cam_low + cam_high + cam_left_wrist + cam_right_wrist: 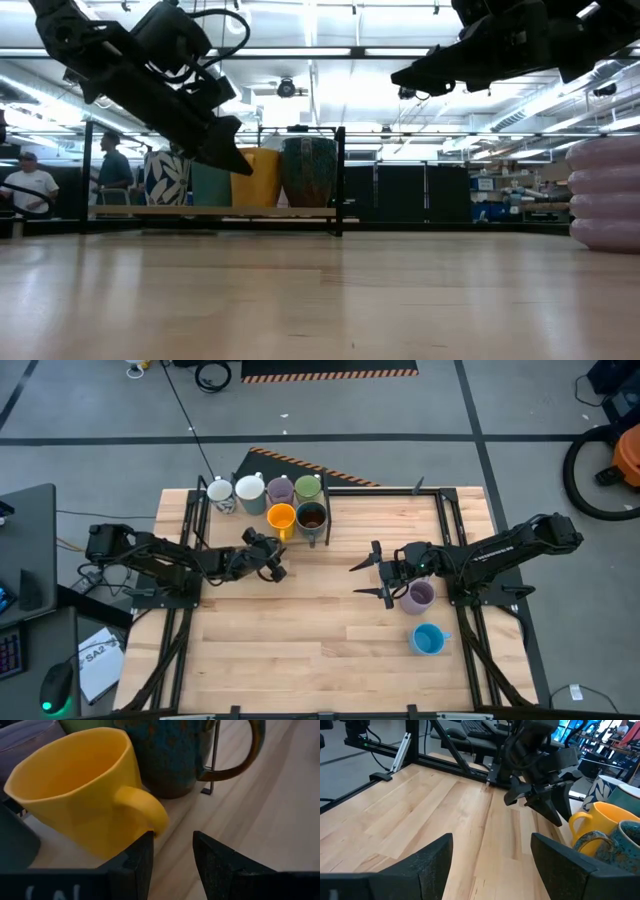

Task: Place coffee mugs
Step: Put the yellow mug on the shelf, then put the purple mug on the shelf

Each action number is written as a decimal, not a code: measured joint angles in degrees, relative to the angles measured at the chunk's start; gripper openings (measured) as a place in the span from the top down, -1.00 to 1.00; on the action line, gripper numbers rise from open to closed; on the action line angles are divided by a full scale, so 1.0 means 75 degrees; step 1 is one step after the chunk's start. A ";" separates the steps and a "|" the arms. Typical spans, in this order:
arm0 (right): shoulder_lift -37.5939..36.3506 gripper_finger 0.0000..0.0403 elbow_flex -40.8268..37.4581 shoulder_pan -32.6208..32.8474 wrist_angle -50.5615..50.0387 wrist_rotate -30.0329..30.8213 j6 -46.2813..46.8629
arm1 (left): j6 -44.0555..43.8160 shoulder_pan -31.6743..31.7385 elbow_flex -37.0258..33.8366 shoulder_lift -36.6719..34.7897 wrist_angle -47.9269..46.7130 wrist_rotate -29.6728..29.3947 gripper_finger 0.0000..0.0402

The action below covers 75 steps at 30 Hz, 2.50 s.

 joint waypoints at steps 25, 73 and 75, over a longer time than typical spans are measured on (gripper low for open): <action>0.0000 -0.36 0.0035 0.0282 -0.0923 0.1219 0.0534 | -0.1394 -0.1084 0.0291 -0.0402 -0.0316 0.2088 0.28; 0.0352 -0.35 0.4488 0.0965 -1.5259 0.1096 0.4576 | -0.0400 -0.1809 0.0924 -0.0522 0.1075 0.3457 0.28; 0.0537 -0.34 0.4488 0.0965 -1.5572 0.1074 0.4577 | -0.0401 -0.1827 0.1174 -0.0522 0.0696 0.3307 0.28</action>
